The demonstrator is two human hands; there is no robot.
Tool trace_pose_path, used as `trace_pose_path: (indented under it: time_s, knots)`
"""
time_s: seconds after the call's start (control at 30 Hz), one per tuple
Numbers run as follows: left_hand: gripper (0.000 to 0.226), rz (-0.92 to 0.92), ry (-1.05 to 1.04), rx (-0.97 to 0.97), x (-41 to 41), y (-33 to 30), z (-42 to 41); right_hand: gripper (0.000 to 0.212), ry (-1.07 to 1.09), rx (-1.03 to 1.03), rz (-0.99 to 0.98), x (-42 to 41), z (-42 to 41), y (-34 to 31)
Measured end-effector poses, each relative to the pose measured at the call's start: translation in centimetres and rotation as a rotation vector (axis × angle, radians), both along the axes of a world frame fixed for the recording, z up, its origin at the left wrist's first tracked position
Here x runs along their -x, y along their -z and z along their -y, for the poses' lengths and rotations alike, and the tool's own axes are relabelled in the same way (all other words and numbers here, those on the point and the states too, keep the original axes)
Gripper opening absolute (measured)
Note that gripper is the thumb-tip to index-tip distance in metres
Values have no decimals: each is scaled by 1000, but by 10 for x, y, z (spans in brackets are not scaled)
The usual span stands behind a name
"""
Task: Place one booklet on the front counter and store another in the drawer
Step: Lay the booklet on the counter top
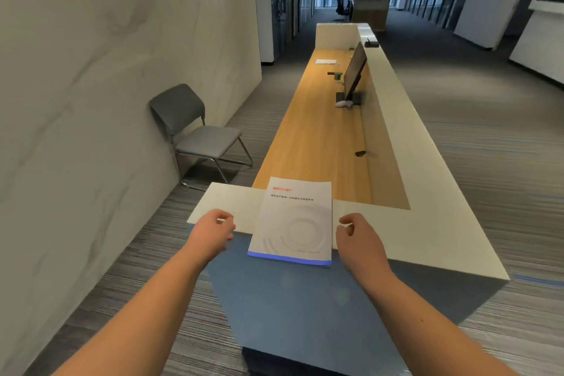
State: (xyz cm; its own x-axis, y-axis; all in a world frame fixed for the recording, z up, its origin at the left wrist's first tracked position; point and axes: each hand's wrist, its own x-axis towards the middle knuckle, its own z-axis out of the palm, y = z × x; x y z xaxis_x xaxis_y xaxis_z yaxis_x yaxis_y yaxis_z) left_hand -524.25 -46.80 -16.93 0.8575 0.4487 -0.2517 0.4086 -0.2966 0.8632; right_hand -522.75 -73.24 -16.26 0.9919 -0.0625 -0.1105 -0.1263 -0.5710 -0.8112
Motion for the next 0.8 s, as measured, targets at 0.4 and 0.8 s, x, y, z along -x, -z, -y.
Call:
trace_pose_path:
  time_s: [0.4, 0.8]
  knots:
    - [34, 513, -40, -365, 144, -104, -197, 35, -438, -433, 432, 30, -209, -105]
    - [43, 774, -120, -356, 205, -151, -440, 46, -461, -787, 589, 50, -455, -117]
